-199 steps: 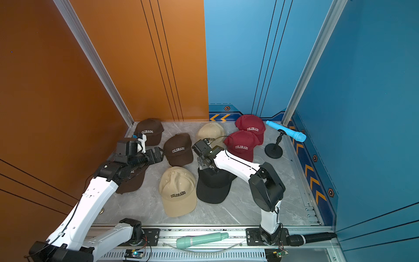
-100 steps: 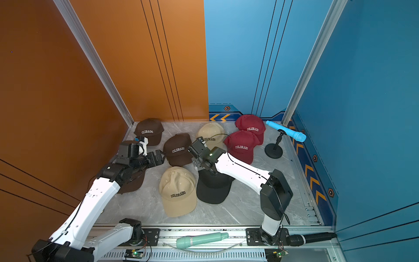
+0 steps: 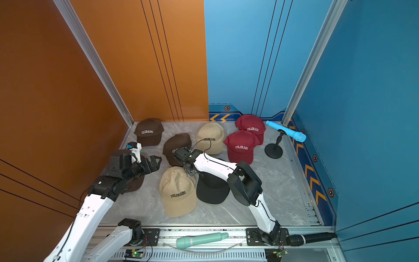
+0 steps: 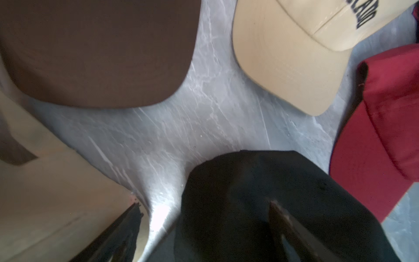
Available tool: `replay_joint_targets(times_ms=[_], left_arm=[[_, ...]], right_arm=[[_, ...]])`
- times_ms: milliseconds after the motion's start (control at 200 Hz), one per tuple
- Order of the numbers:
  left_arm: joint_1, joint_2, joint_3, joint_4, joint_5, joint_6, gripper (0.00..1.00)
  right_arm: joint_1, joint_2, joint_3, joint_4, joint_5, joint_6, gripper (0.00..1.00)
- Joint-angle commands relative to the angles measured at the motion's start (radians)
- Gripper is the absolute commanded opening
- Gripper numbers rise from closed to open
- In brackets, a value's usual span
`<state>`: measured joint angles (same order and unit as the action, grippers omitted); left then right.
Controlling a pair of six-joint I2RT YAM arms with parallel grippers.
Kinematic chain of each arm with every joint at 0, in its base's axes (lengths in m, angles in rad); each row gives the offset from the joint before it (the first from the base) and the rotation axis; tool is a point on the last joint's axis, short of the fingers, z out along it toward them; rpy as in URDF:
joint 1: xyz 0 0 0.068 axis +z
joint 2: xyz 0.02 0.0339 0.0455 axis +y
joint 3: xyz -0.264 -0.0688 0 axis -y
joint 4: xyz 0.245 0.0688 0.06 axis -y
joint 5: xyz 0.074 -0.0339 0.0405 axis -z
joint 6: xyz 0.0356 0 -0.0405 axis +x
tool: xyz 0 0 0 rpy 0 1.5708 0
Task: Stack the baseball caps by color
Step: Place the baseball cap on the baseball cap.
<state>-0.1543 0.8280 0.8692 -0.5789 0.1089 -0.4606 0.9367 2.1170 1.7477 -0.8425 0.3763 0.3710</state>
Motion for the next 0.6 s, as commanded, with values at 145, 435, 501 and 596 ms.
replay_joint_targets(times_ms=[145,435,501,596], left_arm=[[0.015,-0.017,-0.012,0.001,-0.009,-0.001,0.98],[0.013,0.009,0.003,0.026,0.017,-0.006,0.98],[0.010,0.012,0.002,0.029,0.022,-0.009,0.98],[0.008,0.014,0.002,0.030,0.023,-0.011,0.98]], right_arm=[[0.005,-0.070,-0.105,-0.128,0.119,-0.024,0.88],[0.016,-0.190,-0.284,-0.132,0.193,-0.029,0.88],[0.022,-0.219,-0.321,-0.138,0.215,-0.029,0.88],[0.045,-0.260,-0.337,-0.135,0.216,-0.026,0.88]])
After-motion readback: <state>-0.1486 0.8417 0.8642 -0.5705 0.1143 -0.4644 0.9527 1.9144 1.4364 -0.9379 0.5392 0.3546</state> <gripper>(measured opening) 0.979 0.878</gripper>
